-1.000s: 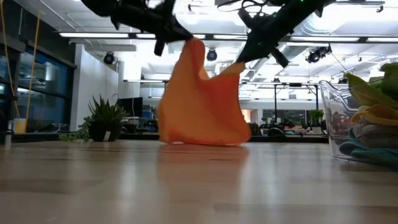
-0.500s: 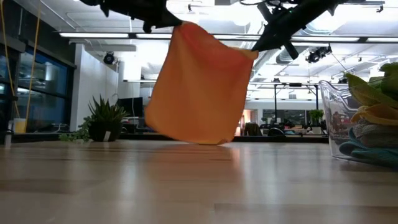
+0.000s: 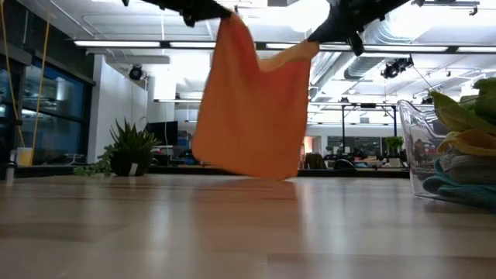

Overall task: Fold microfiber towels
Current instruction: Fold the orange microfiber cloth

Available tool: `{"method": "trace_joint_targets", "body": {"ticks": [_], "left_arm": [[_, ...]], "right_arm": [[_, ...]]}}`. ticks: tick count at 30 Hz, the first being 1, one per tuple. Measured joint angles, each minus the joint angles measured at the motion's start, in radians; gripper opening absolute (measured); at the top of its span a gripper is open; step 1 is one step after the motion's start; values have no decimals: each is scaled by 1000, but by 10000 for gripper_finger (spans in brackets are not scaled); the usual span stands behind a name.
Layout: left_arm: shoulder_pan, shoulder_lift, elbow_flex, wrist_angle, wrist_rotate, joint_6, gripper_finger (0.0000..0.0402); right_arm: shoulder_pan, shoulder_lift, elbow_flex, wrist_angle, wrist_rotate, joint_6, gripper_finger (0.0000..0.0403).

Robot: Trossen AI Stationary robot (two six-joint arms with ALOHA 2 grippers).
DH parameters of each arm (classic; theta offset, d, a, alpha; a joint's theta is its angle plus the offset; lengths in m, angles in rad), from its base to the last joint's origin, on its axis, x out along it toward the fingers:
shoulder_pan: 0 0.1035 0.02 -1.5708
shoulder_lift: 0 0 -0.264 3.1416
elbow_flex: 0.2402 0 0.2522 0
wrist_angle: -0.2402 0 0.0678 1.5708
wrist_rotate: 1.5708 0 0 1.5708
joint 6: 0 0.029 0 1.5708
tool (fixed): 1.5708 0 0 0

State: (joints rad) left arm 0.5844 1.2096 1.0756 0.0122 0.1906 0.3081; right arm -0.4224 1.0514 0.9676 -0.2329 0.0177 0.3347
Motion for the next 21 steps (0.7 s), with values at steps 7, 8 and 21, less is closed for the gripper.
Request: {"method": "trace_joint_targets", "body": {"ticks": [7,8,21], "left_arm": [[-216,50,-2,-304,-157,-9,0],[-249,59,-2,-333,-158,-23,0],[-595,77,-152,-375,-146,-514,0]], "right_arm": [[156,37,0,-78,0,34,0],[180,46,0,-95,0,52,0],[453,131,0,-137,-130,296,0]]}}
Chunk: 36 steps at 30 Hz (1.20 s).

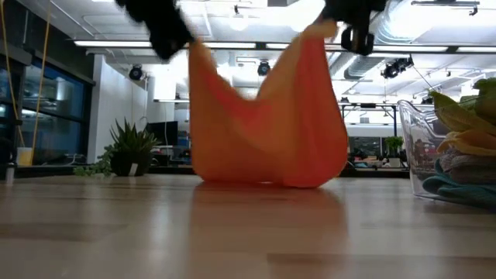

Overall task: Fold microfiber towels
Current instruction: Fold the orange microfiber cloth

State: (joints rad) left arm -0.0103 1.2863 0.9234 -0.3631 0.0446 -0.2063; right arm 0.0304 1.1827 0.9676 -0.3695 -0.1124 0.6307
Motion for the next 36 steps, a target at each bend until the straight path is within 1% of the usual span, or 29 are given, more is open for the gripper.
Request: {"method": "trace_joint_targets", "body": {"ticks": [2,4,7,9,12,15,18,21,26,31,36], "left_arm": [[-11,-53,34,17,-1,-48,0],[-12,-102,71,2,-6,-69,0],[4,-158,130,-40,-22,-74,0],[31,-194,152,-30,-59,-60,0],[96,-216,157,-35,-156,-4,0],[176,-204,154,-81,-257,16,0],[253,-162,152,-154,-306,16,0],[306,-107,111,-162,-312,9,0],[348,-4,-6,-49,-307,-29,0],[374,123,-87,89,-315,-104,0],[419,241,-93,215,-317,-107,0]], "right_arm": [[13,-28,6,12,-49,54,0],[23,-41,38,-53,-80,86,0],[24,-53,128,-197,-90,69,0],[4,-53,197,-291,-59,16,0],[-46,-42,249,-393,34,-50,0],[-111,-42,244,-446,132,-52,0],[-172,-40,201,-486,167,-42,0],[-219,-30,150,-476,167,-52,0],[-273,-13,44,-417,165,-28,0],[-310,19,-75,-260,165,52,0],[-360,72,-178,-94,183,131,0]]}}
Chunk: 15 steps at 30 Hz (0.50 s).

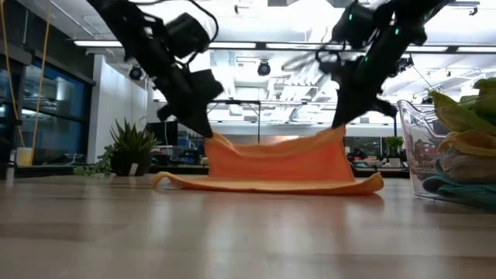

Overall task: Fold microfiber towels
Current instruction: Fold the orange microfiber cloth

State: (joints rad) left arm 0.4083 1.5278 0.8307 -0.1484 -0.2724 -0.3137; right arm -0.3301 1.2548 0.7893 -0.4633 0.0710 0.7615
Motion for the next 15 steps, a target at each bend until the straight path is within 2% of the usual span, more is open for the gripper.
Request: {"method": "trace_joint_targets", "body": {"ticks": [6,11,15], "left_arm": [[68,92,0,195,-1,39,0],[121,132,0,260,-16,58,0],[156,142,1,295,-42,106,5]], "right_arm": [[-75,65,-61,71,66,101,0],[-118,107,-60,110,130,162,0],[-150,126,-60,154,136,181,0]]}}
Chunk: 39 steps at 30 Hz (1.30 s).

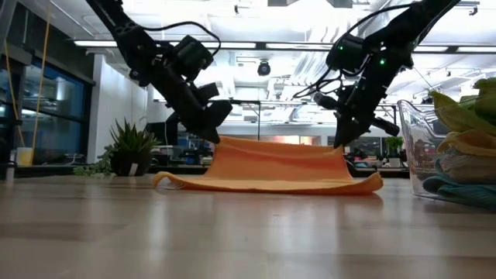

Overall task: Fold microfiber towels
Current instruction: Fold the orange microfiber cloth

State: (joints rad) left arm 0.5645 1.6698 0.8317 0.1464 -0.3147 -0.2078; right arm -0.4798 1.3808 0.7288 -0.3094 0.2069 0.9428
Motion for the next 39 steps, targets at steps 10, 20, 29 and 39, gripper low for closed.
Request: {"method": "trace_joint_targets", "body": {"ticks": [10,20,29,39], "left_arm": [[57,3,3,13,-5,75,49],[169,-130,88,-127,115,110,135],[109,-354,84,-403,740,150,161],[-269,-357,81,-709,666,377,155]], "right_arm": [[-74,14,8,45,-25,-18,78],[-199,-12,165,20,-157,-199,248],[-16,-34,245,-191,-544,-477,259],[297,-30,239,-301,-525,-555,259]]}}
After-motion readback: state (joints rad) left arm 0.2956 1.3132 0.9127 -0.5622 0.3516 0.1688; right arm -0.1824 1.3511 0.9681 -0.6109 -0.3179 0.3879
